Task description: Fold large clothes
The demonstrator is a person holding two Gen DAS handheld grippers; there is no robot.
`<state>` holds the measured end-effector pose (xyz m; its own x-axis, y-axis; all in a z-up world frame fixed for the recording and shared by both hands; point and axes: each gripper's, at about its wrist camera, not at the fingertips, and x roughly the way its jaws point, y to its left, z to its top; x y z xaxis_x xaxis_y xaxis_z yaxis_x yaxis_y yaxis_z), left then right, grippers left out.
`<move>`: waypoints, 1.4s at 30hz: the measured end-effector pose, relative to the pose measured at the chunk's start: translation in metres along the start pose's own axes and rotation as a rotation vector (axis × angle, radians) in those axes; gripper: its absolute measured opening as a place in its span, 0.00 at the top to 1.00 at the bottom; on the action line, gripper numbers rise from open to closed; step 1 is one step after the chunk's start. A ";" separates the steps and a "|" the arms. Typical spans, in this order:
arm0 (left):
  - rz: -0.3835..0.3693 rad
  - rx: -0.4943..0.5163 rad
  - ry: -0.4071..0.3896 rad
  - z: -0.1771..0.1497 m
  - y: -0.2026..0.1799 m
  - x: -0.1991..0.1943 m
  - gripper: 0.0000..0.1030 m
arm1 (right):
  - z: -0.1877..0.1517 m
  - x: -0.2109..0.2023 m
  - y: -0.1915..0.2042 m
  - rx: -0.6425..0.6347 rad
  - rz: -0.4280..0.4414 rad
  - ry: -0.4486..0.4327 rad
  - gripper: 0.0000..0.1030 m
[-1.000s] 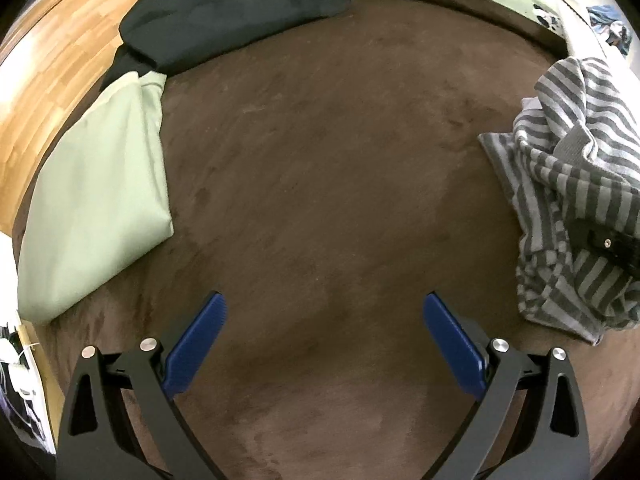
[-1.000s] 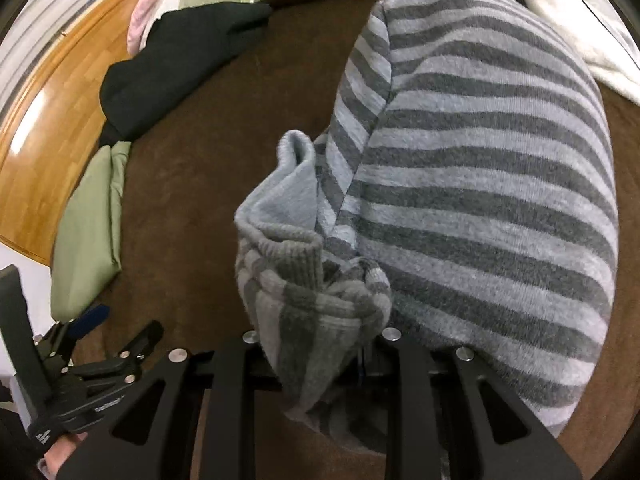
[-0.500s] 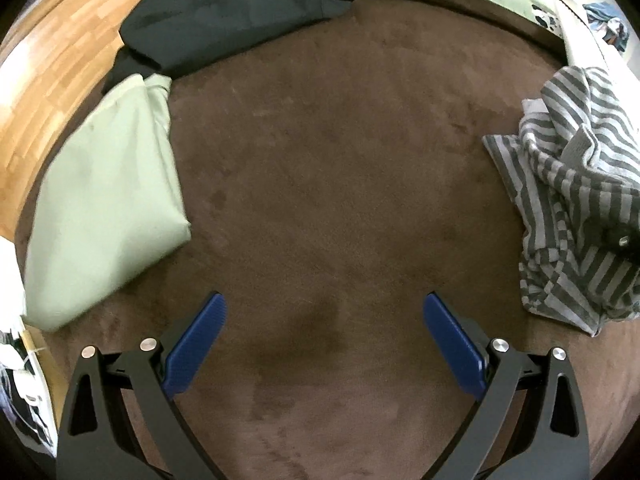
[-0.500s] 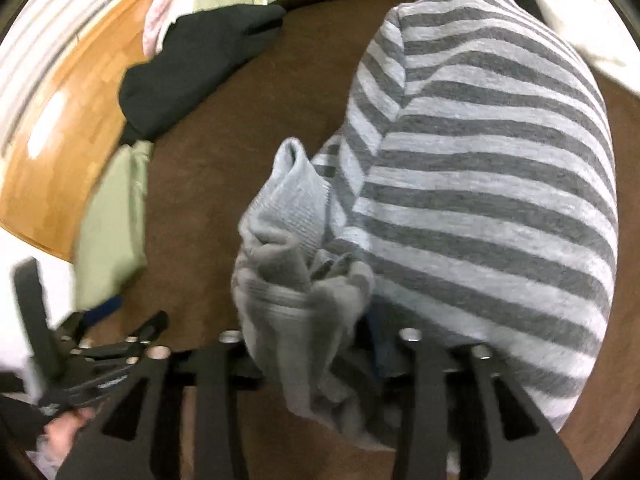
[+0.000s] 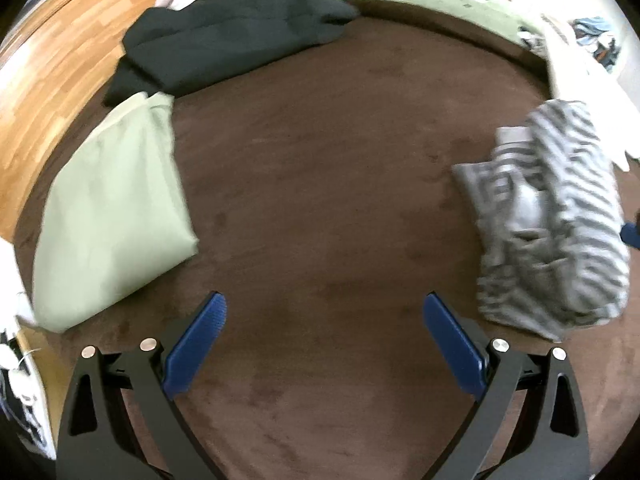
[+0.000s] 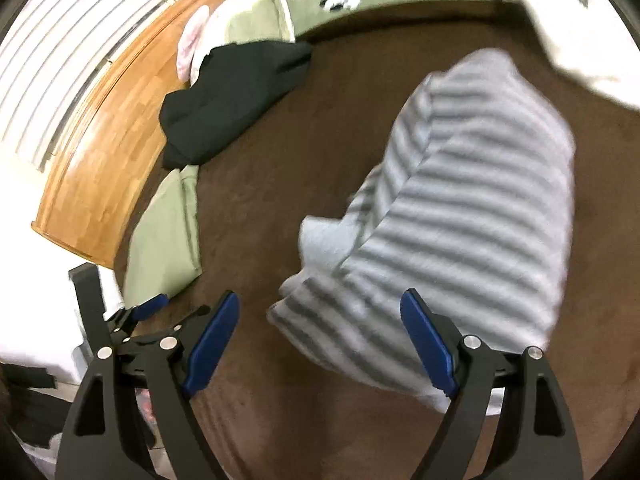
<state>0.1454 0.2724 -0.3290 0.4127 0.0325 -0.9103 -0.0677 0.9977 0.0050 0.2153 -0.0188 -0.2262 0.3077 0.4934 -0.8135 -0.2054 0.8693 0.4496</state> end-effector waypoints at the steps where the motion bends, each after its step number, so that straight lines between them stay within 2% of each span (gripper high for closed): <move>1: -0.021 0.006 -0.005 0.002 -0.007 -0.004 0.06 | 0.004 -0.004 -0.001 -0.017 -0.023 -0.003 0.20; 8: -0.134 0.150 -0.067 0.015 -0.089 -0.037 0.06 | 0.042 -0.019 -0.030 -0.070 -0.167 -0.010 0.22; 11: -0.193 0.177 -0.078 0.017 -0.122 -0.046 0.06 | 0.059 -0.013 -0.044 -0.087 -0.216 0.024 0.25; 13: -0.242 0.183 -0.113 0.018 -0.141 -0.054 0.06 | 0.067 -0.007 -0.049 -0.113 -0.243 0.022 0.27; 16: -0.306 0.189 -0.155 0.019 -0.170 -0.062 0.06 | 0.082 0.005 -0.055 -0.154 -0.261 0.034 0.39; 20: -0.357 0.182 -0.157 0.019 -0.201 -0.052 0.06 | 0.096 0.029 -0.058 -0.211 -0.275 0.047 0.39; 23: -0.348 0.147 -0.170 0.017 -0.212 -0.035 0.06 | 0.102 0.049 -0.061 -0.253 -0.294 0.058 0.43; 28: -0.271 0.102 -0.096 0.010 -0.216 0.009 0.05 | 0.102 0.086 -0.072 -0.287 -0.297 0.151 0.44; 31: -0.338 0.009 -0.111 0.003 -0.200 0.023 0.05 | 0.098 0.112 -0.081 -0.295 -0.294 0.199 0.43; 38: -0.405 -0.087 -0.167 -0.003 -0.177 0.039 0.05 | 0.094 0.154 -0.077 -0.374 -0.291 0.219 0.19; 42: -0.414 -0.099 -0.183 -0.007 -0.173 0.043 0.05 | 0.096 0.160 -0.076 -0.387 -0.294 0.201 0.16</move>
<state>0.1686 0.1008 -0.3723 0.5758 -0.3488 -0.7394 0.0540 0.9187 -0.3913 0.3691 -0.0036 -0.3550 0.2276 0.1817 -0.9566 -0.4766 0.8775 0.0533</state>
